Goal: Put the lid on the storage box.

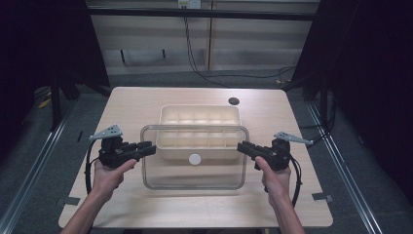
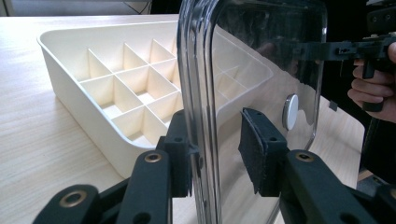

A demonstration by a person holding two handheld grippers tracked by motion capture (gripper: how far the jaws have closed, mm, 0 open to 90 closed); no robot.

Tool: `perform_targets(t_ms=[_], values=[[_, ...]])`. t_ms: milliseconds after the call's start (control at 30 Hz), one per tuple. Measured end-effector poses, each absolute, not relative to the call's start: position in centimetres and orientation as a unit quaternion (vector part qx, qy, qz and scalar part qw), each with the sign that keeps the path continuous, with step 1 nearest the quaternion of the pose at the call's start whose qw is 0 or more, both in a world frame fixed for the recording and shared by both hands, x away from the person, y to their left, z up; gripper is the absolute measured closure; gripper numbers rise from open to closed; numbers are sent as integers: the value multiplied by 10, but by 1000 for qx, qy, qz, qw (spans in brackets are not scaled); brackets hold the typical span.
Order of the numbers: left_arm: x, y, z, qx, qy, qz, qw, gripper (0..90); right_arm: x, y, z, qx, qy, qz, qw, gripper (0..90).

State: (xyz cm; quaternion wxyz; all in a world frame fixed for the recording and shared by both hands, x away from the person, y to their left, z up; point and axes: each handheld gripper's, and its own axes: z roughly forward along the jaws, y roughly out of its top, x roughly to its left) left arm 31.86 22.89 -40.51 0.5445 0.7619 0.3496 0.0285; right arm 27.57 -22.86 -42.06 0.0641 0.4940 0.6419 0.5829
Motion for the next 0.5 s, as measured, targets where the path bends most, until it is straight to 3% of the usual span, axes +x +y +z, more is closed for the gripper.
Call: perform_targets(t_ms=[500], values=[[327,225,-389,762,344,44,547,642,287,-231,-407,489,637,591,73,680]])
